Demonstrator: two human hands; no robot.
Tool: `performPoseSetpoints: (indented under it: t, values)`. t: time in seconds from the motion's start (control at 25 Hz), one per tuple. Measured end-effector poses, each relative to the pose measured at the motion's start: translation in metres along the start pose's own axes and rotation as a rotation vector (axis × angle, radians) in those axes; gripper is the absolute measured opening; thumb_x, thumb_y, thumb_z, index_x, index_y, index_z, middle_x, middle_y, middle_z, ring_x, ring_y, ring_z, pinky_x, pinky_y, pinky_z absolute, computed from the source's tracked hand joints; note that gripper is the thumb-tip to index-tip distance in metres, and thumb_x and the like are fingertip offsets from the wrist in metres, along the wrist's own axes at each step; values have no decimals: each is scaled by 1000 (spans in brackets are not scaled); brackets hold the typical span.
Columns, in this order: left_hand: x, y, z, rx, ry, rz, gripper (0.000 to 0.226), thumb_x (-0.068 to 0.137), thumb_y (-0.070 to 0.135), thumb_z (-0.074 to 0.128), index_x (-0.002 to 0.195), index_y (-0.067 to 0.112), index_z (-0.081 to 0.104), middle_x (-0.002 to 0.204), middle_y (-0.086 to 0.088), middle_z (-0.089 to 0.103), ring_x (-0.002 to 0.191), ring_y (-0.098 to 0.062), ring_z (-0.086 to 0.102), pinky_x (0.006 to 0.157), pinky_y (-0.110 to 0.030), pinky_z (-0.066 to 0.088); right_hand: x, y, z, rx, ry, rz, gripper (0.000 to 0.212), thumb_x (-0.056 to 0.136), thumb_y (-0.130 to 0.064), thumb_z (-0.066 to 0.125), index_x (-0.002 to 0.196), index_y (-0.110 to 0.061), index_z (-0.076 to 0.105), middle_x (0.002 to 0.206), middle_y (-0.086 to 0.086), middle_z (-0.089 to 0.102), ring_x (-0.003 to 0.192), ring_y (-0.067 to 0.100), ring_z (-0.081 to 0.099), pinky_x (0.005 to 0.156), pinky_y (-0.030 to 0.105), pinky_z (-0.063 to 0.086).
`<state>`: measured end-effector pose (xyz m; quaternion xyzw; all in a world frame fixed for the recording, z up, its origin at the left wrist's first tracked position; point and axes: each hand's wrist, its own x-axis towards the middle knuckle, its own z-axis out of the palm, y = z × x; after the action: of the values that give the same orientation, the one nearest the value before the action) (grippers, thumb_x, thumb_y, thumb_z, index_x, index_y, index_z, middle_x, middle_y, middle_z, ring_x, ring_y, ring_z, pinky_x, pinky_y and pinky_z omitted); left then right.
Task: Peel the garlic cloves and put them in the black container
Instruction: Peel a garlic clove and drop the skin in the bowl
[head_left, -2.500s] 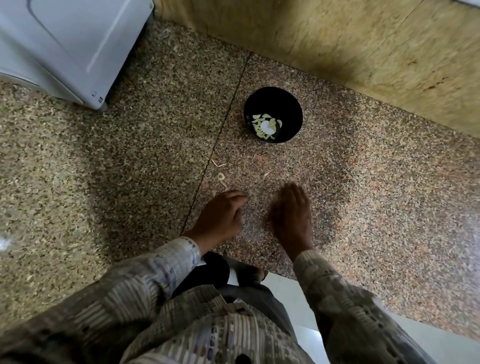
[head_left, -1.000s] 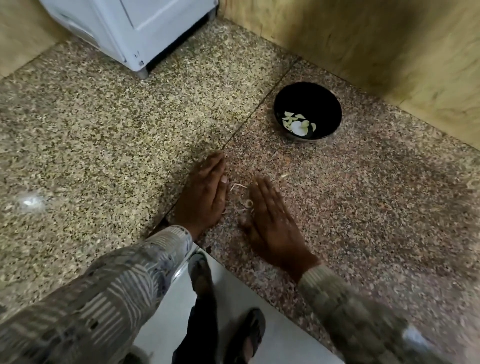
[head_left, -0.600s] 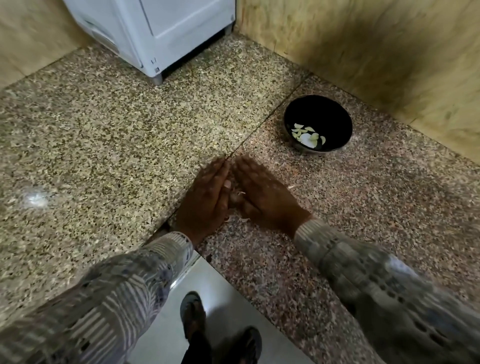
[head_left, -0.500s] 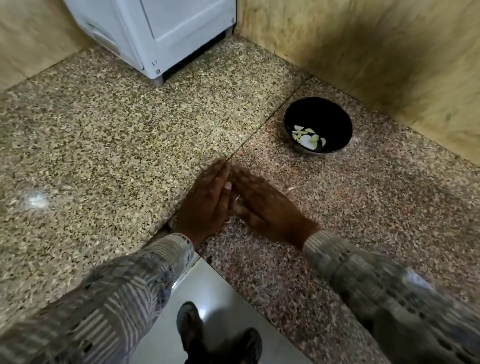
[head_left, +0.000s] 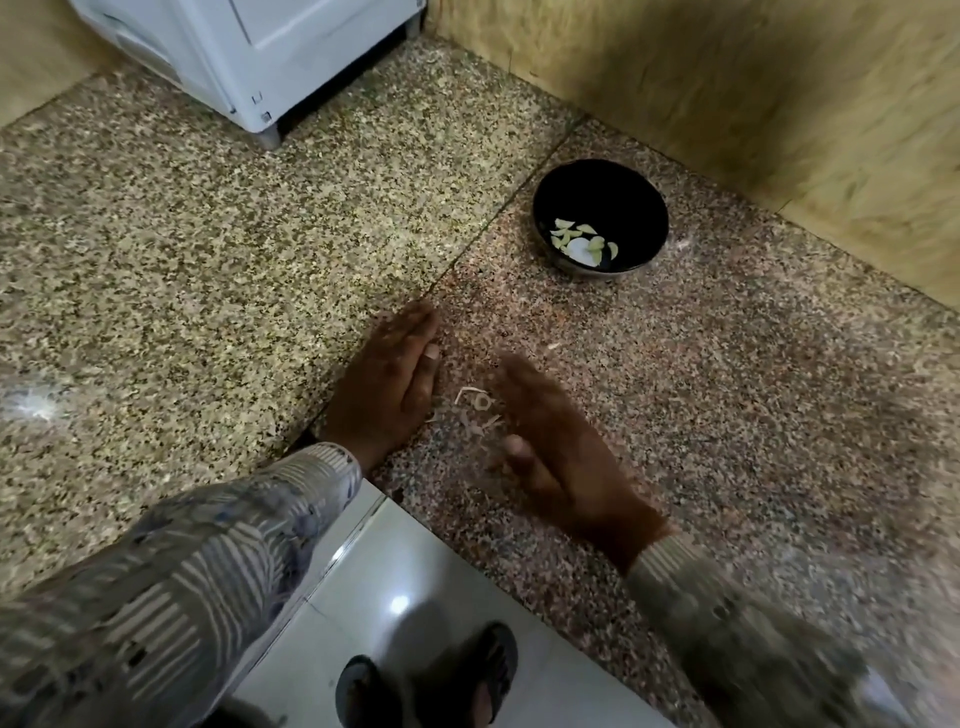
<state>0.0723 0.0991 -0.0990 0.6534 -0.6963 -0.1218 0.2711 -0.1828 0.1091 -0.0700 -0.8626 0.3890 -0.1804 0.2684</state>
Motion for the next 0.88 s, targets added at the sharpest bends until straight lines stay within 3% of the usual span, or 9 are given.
performPoseSetpoints:
  t: [0.12,0.2,0.28,0.4,0.56,0.68,0.8,0.88]
  values:
    - [1,-1,1,36,-34,5,51,109,33,34,152,11,48,160,-8,43,151,-20,35,126,-43,24,-34,1,3,-118,297,590,76,107,-59,13,165,-10,8,174,6,-3,160,19,-5,129,52,13]
    - [2,-3,3,9,-47,15,51,108,32,35,150,8,50,158,-11,45,150,-23,35,125,-41,25,-36,-20,30,-287,271,770,82,106,-62,5,164,-4,2,172,15,-11,160,26,-12,128,55,13]
    - [3,-3,5,4,-53,29,50,107,31,37,149,7,52,157,-12,47,150,-24,36,125,-40,27,-11,-57,67,-277,219,706,82,108,-60,15,162,3,10,170,24,-4,159,34,-8,127,55,13]
    - [3,-4,5,0,-65,4,51,106,31,37,150,8,50,159,-10,45,151,-23,35,125,-40,26,21,-98,92,-163,260,619,79,109,-56,26,161,3,19,170,22,3,160,32,-4,128,53,13]
    - [5,-1,5,4,-40,36,51,105,29,37,146,4,55,154,-14,50,147,-26,40,124,-41,28,-19,-62,66,-266,430,821,82,107,-61,15,164,-2,6,172,19,-5,160,29,-11,130,48,2]
    - [2,0,5,-14,-55,59,51,106,30,37,145,4,56,154,-14,50,147,-26,41,123,-38,29,-46,-52,65,-326,335,1016,86,105,-65,9,163,-2,-1,171,22,-8,158,32,-17,129,51,0]
    - [3,-3,6,-16,-55,66,52,105,31,36,144,4,56,154,-14,50,147,-26,41,123,-39,30,-21,-69,75,-369,270,1021,92,105,-66,16,160,8,11,168,30,1,158,40,-9,127,56,6]
    - [3,-3,7,-5,-57,89,52,105,31,36,144,4,56,154,-14,50,147,-26,41,123,-38,29,-19,-69,74,-375,284,919,92,105,-67,16,160,6,12,169,29,2,159,38,-9,128,55,6]
